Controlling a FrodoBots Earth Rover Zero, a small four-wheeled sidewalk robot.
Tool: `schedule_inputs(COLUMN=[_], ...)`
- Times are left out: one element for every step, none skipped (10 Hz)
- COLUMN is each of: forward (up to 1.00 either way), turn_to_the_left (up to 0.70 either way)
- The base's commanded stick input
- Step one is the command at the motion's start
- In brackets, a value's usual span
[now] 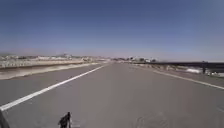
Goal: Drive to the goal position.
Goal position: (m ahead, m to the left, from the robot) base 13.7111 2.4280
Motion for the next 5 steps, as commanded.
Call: schedule_inputs(forward=[1.0,1.0,1.0,1.0,1.0], turn_to_the_left=[0.0,0.0,0.0,0.0,0.0])
